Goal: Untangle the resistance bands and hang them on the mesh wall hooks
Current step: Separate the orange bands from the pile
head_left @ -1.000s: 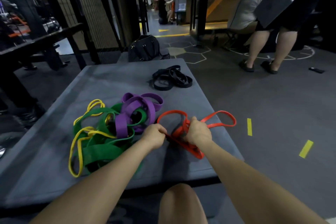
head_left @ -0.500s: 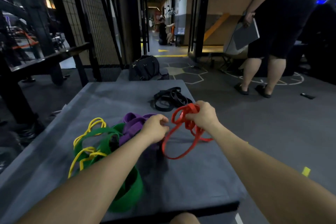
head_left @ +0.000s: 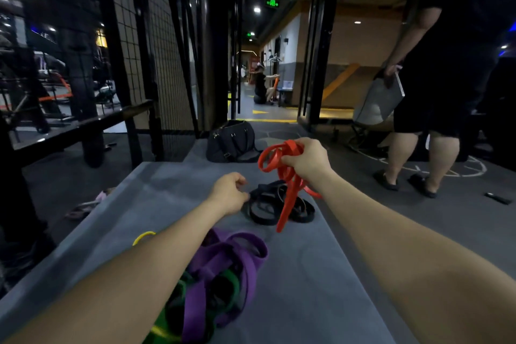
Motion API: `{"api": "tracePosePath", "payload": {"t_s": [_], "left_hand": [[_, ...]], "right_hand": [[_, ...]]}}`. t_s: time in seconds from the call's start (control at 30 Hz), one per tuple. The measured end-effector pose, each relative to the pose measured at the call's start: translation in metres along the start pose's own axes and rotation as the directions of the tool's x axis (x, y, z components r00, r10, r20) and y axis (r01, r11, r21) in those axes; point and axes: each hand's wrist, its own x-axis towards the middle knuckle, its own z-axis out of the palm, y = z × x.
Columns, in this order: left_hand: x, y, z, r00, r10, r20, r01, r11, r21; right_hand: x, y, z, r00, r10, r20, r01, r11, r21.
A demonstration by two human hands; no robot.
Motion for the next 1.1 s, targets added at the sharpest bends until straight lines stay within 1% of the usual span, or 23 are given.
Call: {"api": "tracePosePath", "payload": {"t_s": [0.1,0.17,0.33,0.43,0.5,0.57,0.6,0.63,0.67,0.73,0.77,0.9,1.03,1.1], "left_hand": [[0.037,-0.013,-0.018,0.998,-0.014,-0.060,0.014,1.000,-0.001],[0.061,-0.025,-0.032,0.995,-0.015,-0.100,0.015,1.000,-0.006],[0.119,-0.075,-0.063,0.985,-0.027,-0.170,0.047,0.992,0.120],[0.148,-0.111,-0.069,0.979,-0.035,-0.200,0.066,0.987,0.149],[0.160,-0.137,-0.062,0.977,-0.043,-0.207,0.079,0.983,0.166],[0.166,-0.163,-0.047,0.981,-0.050,-0.190,0.085,0.979,0.184],[0.166,-0.176,-0.038,0.984,-0.066,-0.167,0.096,0.979,0.181],[0.165,-0.186,-0.028,0.986,-0.089,-0.139,0.113,0.978,0.173],[0.163,-0.196,-0.018,0.987,-0.114,-0.109,0.132,0.976,0.174],[0.158,-0.209,-0.003,0.987,-0.144,-0.066,0.154,0.969,0.192],[0.155,-0.213,0.001,0.987,-0.150,-0.052,0.157,0.967,0.202],[0.142,-0.212,0.000,0.985,-0.172,-0.026,0.174,0.962,0.209],[0.118,-0.193,-0.015,0.986,-0.163,-0.028,0.166,0.966,0.197],[0.101,-0.182,-0.022,0.986,-0.163,-0.033,0.166,0.971,0.171]], "right_hand": [[0.033,-0.011,0.032,0.999,-0.036,0.005,0.036,0.999,-0.027],[0.056,-0.018,0.060,0.999,-0.050,0.003,0.050,0.999,-0.009],[0.114,-0.024,0.145,0.997,-0.073,0.027,0.068,0.986,0.152],[0.143,-0.013,0.195,0.994,-0.105,0.009,0.099,0.960,0.261],[0.156,0.007,0.227,0.997,-0.075,0.015,0.067,0.952,0.299],[0.164,0.040,0.259,0.998,-0.002,0.060,-0.016,0.957,0.290],[0.164,0.060,0.274,0.994,0.044,0.095,-0.067,0.967,0.248],[0.161,0.079,0.285,0.985,0.084,0.149,-0.108,0.982,0.156],[0.154,0.095,0.291,0.970,0.119,0.212,-0.126,0.992,0.017],[0.143,0.120,0.296,0.941,0.158,0.300,-0.085,0.966,-0.243],[0.139,0.127,0.294,0.938,0.145,0.316,-0.046,0.953,-0.301],[0.130,0.123,0.272,0.924,0.137,0.357,0.003,0.931,-0.365],[0.107,0.107,0.242,0.918,0.166,0.360,-0.028,0.933,-0.358],[0.089,0.096,0.228,0.918,0.154,0.365,-0.012,0.932,-0.363]]}}
